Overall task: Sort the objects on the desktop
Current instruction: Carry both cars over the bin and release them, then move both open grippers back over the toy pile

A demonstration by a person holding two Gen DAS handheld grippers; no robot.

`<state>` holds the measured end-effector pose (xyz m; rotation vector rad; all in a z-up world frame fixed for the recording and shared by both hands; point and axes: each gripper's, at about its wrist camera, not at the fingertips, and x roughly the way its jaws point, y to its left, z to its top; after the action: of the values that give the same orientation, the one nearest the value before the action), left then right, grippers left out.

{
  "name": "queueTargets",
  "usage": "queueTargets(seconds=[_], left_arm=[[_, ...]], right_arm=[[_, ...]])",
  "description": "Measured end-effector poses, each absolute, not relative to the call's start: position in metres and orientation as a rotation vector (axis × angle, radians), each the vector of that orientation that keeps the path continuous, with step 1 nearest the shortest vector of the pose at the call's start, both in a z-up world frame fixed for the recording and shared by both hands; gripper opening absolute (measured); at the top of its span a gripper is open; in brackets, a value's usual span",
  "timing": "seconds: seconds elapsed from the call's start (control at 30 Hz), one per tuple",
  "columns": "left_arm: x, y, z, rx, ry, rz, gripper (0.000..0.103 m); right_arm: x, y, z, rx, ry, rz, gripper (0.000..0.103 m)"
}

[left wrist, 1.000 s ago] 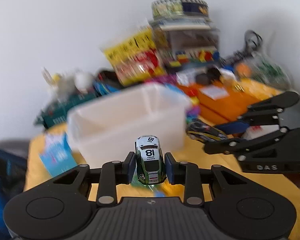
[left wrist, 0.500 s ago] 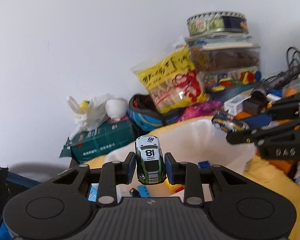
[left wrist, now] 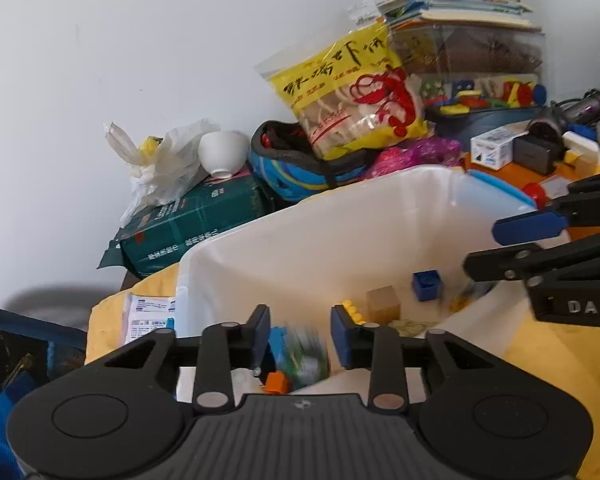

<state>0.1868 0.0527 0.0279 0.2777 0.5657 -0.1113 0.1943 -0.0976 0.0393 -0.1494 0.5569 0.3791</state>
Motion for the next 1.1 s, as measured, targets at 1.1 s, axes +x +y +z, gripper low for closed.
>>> queueTargets(seconds=[1.1], left_arm=[[0.076, 0.014, -0.068, 0.282, 0.784, -0.287, 0.058]], right_arm=[[0.080, -0.134, -0.057, -0.134, 0.837, 0.454, 0.051]])
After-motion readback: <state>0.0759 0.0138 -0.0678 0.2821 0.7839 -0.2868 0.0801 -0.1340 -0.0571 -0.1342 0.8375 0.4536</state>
